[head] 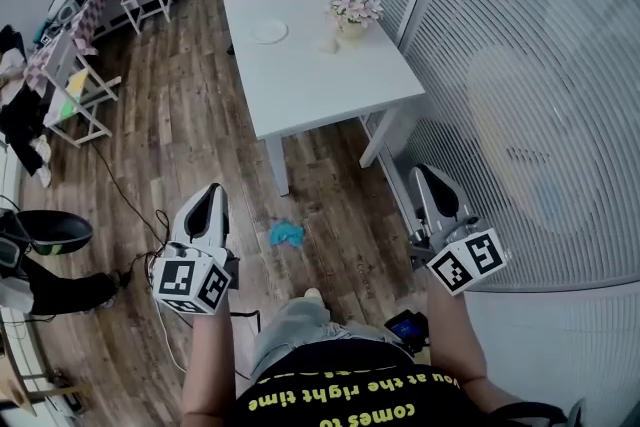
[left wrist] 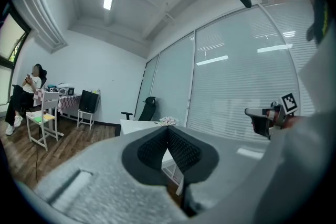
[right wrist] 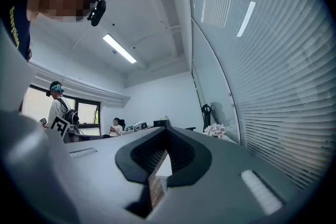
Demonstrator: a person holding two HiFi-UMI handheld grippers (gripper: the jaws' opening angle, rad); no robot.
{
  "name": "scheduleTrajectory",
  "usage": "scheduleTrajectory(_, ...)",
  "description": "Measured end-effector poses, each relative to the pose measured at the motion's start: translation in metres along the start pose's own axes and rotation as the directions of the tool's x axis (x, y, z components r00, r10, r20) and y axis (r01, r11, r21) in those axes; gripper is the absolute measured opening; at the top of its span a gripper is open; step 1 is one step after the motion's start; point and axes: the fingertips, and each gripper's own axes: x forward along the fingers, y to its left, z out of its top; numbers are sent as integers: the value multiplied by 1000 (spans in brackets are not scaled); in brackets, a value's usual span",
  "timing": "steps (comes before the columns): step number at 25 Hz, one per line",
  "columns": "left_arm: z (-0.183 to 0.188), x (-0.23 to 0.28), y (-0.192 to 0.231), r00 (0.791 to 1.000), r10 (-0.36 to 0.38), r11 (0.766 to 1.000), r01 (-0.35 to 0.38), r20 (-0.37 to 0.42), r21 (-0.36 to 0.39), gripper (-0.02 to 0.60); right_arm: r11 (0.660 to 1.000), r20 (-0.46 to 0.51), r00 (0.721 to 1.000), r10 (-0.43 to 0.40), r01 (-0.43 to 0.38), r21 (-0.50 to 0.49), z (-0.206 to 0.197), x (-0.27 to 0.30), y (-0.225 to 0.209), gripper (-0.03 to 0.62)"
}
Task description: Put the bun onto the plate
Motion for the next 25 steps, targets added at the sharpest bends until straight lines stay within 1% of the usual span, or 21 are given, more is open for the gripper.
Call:
scheduleTrajectory(8, -3, 12, 15, 1000, -1, 1000, 1, -4, -7, 0, 1000, -8, 1000, 2, -2, 2, -6, 19, 0, 6)
scheduleTrajectory(13, -2, 9, 21, 1000, -5, 1000, 5, -8, -8, 0, 1000, -13, 1000, 1, -1, 3, -5, 25, 6, 6)
scheduleTrajectory(25, -3, 7, 23, 1000, 16, 1000, -16, -10, -3, 0, 999, -18, 999, 47, -47, 7, -7, 41, 9, 6)
